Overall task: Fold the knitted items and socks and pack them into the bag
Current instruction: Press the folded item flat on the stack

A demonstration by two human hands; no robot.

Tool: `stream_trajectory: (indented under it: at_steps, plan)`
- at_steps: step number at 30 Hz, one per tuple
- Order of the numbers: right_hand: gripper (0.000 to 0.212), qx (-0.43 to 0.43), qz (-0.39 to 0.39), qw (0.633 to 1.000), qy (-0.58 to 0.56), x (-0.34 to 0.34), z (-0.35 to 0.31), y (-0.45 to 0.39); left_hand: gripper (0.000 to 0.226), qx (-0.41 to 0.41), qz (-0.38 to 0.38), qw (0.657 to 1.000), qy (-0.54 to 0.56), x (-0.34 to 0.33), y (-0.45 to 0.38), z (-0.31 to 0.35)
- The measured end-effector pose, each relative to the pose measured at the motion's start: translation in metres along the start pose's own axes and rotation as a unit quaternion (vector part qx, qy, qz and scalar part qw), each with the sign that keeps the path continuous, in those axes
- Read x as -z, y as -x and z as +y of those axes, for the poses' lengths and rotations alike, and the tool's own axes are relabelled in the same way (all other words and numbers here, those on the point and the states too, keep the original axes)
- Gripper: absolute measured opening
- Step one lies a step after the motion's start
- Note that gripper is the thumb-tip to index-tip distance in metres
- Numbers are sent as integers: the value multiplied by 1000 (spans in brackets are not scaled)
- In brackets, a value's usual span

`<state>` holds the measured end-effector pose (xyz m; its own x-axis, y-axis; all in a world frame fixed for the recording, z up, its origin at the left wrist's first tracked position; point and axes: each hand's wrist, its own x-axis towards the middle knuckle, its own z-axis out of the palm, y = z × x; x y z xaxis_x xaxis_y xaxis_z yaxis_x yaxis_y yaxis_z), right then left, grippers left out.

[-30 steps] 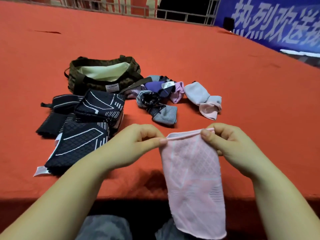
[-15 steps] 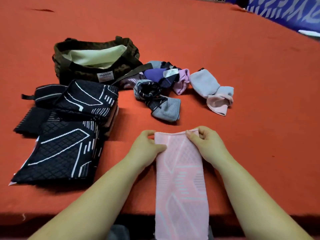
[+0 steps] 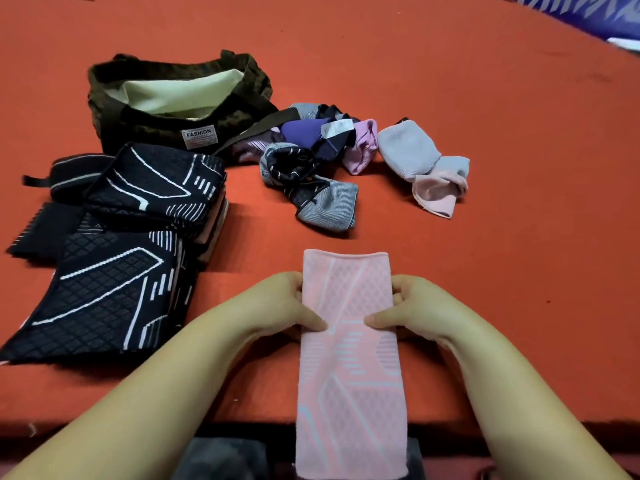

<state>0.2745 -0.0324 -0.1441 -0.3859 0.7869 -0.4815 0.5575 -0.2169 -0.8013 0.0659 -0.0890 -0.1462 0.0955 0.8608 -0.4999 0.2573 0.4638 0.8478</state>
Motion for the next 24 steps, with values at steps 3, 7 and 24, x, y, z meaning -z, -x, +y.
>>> stream_trajectory:
  at_steps: [3, 7, 24]
  plan:
    - [32, 66, 55, 995, -51, -4, -7, 2, 49, -66, 68, 995, -19, 3, -5, -2]
    - [21, 136, 146, 979, -50, -1, -22, -1, 34, -121, 140, 980, 68, 5, -10, 8]
    - [21, 295, 156, 939, 79, 4, -18, 62, 33, -286, 102, 947, -100, -3, 49, 23]
